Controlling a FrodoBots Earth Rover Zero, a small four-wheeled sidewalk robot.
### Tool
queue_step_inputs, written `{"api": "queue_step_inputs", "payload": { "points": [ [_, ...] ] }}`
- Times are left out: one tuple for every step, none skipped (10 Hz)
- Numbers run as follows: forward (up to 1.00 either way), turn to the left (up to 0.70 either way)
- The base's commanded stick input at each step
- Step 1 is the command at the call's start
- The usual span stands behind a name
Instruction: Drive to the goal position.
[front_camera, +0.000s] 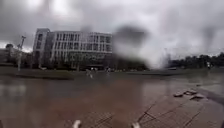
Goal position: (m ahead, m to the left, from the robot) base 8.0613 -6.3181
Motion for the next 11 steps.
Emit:
{"api": "queue_step_inputs", "payload": {
  "points": [
    [0.70, 0.00],
    [0.70, 0.00],
    [0.70, 0.00],
    [0.70, -0.26],
    [0.70, -0.35],
    [0.70, -0.35],
    [0.70, -0.35],
    [0.70, -0.22],
    [0.70, 0.00],
    [0.70, 0.00],
    [0.70, 0.00]
  ]
}}
